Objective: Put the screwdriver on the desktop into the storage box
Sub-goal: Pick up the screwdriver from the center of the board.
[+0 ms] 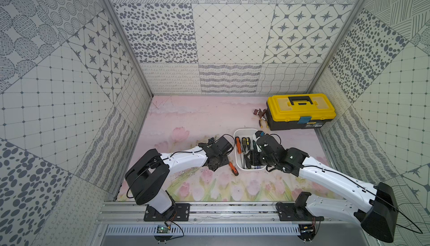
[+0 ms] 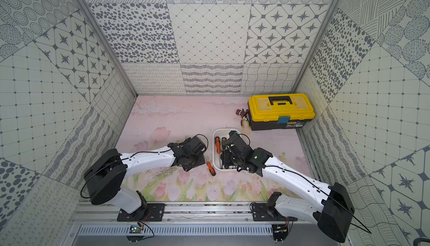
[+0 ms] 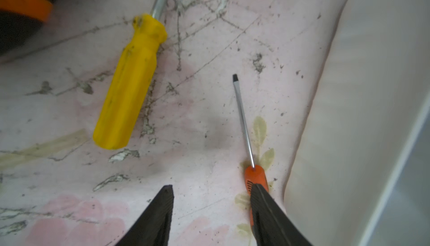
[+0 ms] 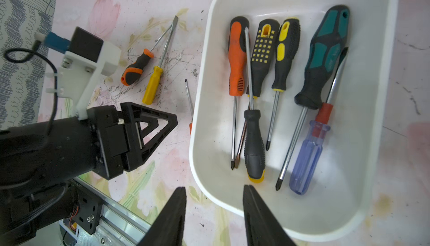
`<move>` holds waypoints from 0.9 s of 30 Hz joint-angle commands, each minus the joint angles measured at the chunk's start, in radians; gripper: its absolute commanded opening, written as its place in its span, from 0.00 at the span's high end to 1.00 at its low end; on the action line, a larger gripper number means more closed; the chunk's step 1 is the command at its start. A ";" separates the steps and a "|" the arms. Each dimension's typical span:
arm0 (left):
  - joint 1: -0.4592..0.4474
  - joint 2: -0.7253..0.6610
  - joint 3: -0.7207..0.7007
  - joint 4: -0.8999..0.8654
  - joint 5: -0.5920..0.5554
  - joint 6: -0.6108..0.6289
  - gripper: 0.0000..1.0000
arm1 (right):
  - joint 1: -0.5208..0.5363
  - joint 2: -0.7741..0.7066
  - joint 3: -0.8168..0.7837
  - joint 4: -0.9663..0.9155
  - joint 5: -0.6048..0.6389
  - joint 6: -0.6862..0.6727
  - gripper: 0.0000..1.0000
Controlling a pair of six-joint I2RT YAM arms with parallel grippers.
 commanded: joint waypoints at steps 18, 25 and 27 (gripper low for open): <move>-0.031 0.127 0.056 0.031 0.134 -0.208 0.42 | 0.005 0.002 0.005 0.008 -0.013 0.020 0.58; -0.031 0.217 0.131 -0.030 0.112 -0.189 0.42 | 0.029 -0.050 0.006 -0.008 -0.003 0.062 0.59; -0.030 0.238 0.149 -0.040 0.114 -0.184 0.44 | 0.030 -0.061 0.004 -0.012 -0.001 0.073 0.59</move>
